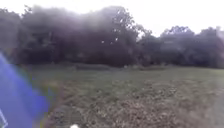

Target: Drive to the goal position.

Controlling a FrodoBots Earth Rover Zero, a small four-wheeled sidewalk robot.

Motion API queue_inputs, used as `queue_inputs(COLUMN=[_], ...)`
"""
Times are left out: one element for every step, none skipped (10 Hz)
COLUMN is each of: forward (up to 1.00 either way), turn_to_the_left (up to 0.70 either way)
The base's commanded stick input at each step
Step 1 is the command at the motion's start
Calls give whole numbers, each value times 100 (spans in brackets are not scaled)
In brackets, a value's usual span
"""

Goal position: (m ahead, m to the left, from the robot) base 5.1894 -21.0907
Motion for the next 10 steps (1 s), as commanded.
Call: queue_inputs(forward=[70, 70, 70, 70, 70, 70, 70, 70, 70, 70], turn_to_the_left=[-35, 0, 0, 0, 0, 0, 0, 0, -27, -32])
